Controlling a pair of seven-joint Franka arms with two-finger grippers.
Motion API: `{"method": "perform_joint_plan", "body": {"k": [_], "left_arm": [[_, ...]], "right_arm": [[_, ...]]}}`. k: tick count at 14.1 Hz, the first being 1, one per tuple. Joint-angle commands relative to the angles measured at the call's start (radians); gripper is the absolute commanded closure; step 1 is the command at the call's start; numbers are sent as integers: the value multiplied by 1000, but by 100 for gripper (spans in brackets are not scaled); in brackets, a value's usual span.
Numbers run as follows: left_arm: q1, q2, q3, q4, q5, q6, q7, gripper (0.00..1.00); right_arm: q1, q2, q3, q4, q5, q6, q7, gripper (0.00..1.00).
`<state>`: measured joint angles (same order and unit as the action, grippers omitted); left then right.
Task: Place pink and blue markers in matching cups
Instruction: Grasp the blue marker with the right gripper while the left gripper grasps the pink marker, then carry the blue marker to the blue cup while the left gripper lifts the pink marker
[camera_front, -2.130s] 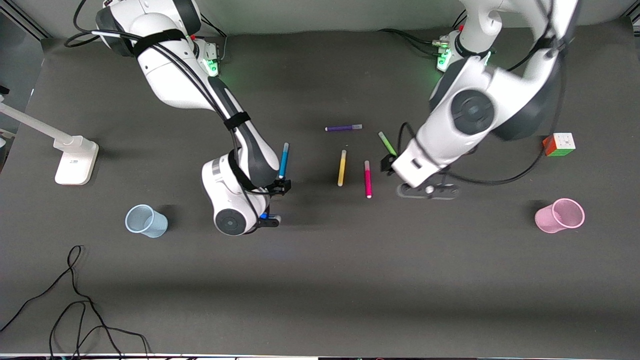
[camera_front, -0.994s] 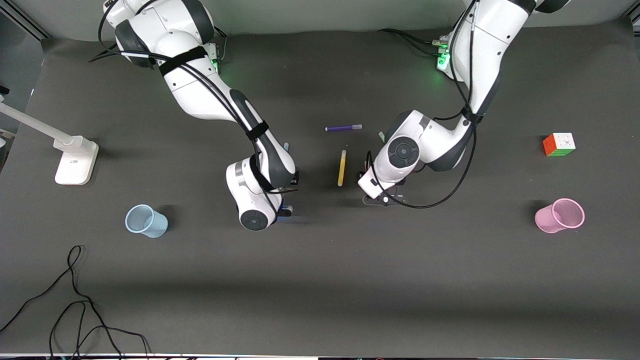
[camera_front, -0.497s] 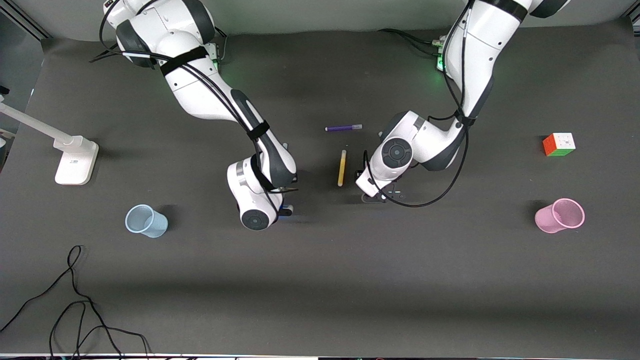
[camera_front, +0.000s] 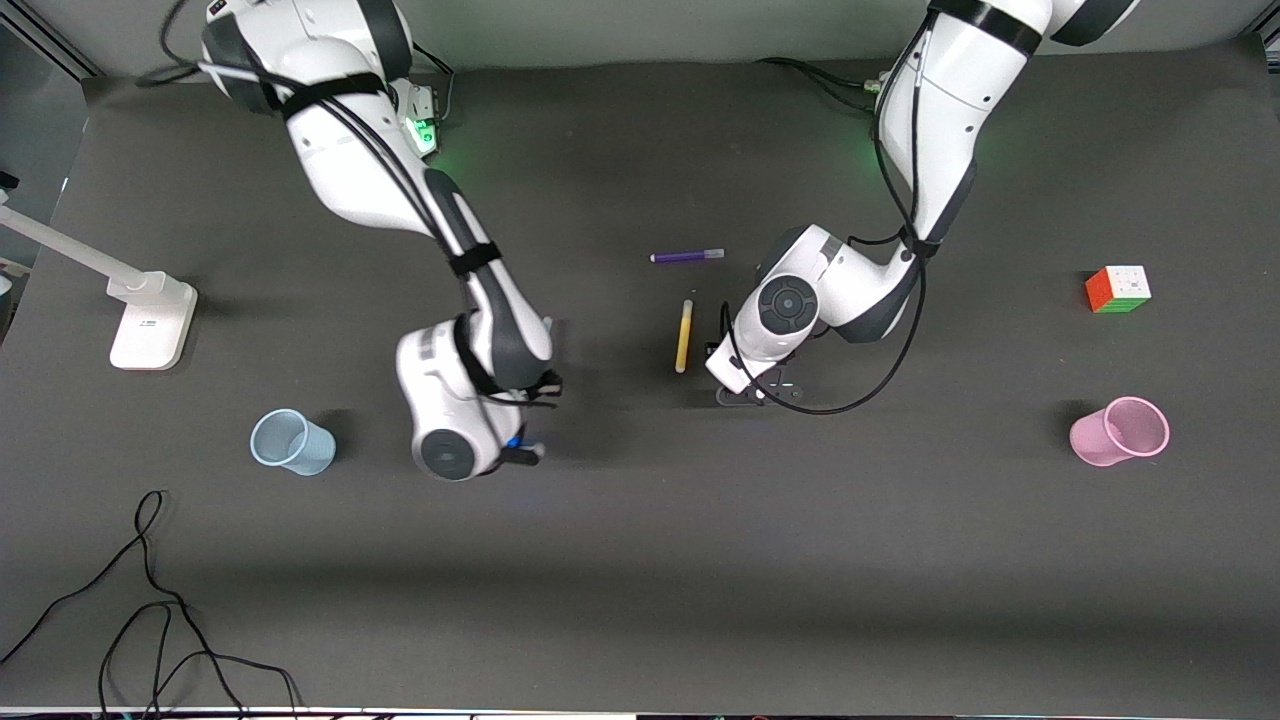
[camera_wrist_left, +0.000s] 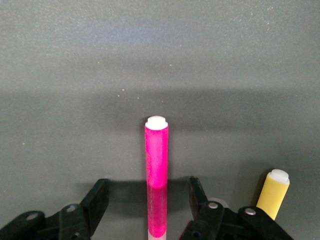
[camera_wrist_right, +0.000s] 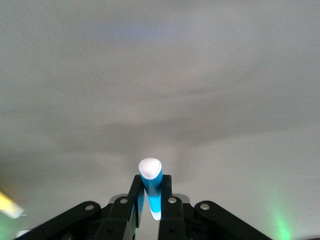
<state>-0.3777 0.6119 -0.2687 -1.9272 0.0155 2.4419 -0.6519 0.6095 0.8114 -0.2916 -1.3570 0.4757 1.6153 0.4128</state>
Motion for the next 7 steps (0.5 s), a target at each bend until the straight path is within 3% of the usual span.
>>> {"method": "perform_joint_plan", "body": {"k": [1, 5, 6, 7], "left_arm": [[-20, 3, 11, 0, 15, 16, -29, 40], [-26, 3, 11, 0, 38, 17, -28, 88], [-24, 3, 11, 0, 66, 16, -26, 97], [-24, 3, 11, 0, 84, 16, -26, 100]], "right_arm": [[18, -106, -105, -21, -35, 3, 27, 100], [10, -205, -250, -34, -175, 69, -12, 100], [10, -210, -282, -39, -195, 86, -29, 100], [13, -219, -320, -40, -207, 112, -34, 100]]}}
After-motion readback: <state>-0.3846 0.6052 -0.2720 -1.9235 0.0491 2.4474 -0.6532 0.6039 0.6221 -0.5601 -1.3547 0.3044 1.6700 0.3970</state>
